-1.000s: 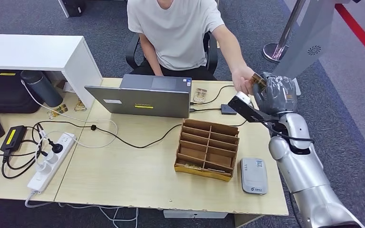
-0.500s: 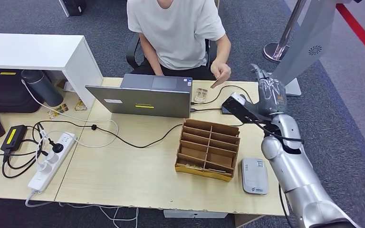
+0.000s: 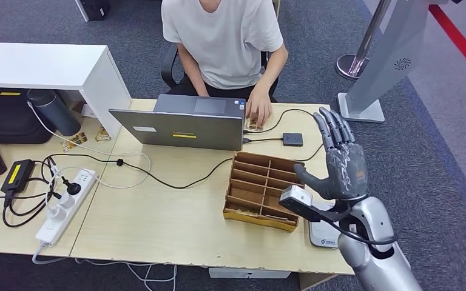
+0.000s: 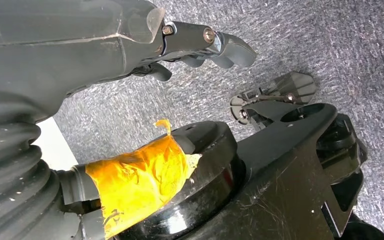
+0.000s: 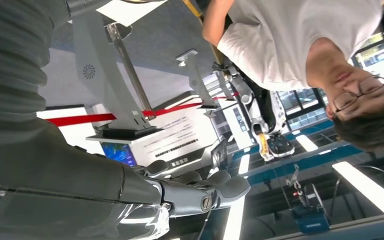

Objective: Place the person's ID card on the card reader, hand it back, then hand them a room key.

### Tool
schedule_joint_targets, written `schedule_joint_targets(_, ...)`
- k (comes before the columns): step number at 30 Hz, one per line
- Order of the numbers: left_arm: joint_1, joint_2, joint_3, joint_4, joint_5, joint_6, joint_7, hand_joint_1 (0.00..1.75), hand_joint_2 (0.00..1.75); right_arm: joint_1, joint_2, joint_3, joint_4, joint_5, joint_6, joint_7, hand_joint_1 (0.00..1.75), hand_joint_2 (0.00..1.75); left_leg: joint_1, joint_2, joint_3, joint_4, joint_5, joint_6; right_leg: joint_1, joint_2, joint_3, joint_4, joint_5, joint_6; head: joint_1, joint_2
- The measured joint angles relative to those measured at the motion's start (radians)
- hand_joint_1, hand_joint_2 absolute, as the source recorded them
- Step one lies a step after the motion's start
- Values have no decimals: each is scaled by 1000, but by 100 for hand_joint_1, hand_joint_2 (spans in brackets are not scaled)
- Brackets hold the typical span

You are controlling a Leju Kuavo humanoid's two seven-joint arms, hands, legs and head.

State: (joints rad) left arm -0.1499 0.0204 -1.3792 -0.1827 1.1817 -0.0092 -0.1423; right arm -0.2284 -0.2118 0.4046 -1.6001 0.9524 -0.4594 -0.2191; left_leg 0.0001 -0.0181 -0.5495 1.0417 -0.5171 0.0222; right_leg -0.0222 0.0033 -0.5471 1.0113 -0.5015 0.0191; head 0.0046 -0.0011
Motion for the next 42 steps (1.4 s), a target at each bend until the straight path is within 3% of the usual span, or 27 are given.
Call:
schedule_joint_targets(5, 6, 1, 12, 0, 16, -4, -1, 0, 175, 101, -48, 3, -99, 1, 8, -3, 0, 175, 0, 0, 0, 0, 0, 0, 0, 0, 0, 0, 0, 0, 0, 0)
schedule_joint_targets(9, 8, 16, 16, 0, 17, -62, -2, 0, 175, 174, -78, 4, -156, 7, 38, -7, 0, 175, 0, 0, 0, 0, 0, 0, 0, 0, 0, 0, 0, 0, 0, 0)
schedule_joint_targets(19, 8, 48, 29, 6, 27, -105, -13, 0, 175, 286, -111, 32, -197, 23, 100, -6, 0, 175, 0, 1, 0, 0, 0, 0, 0, 0, 0, 0, 0, 0, 0, 0)
schedule_joint_targets(27, 5, 50, 30, 6, 25, -95, -5, 0, 175, 303, -106, 113, -161, 66, 120, 12, 0, 175, 0, 1, 0, 0, 0, 0, 0, 0, 0, 0, 0, 0, 0, 0)
schedule_joint_targets(42, 0, 51, 30, 6, 23, -93, 19, 0, 175, 270, -23, 215, -5, 166, 32, 111, 0, 175, 1, 1, 0, 0, 0, 0, 0, 1, 0, 0, 0, 0, 0, 0)
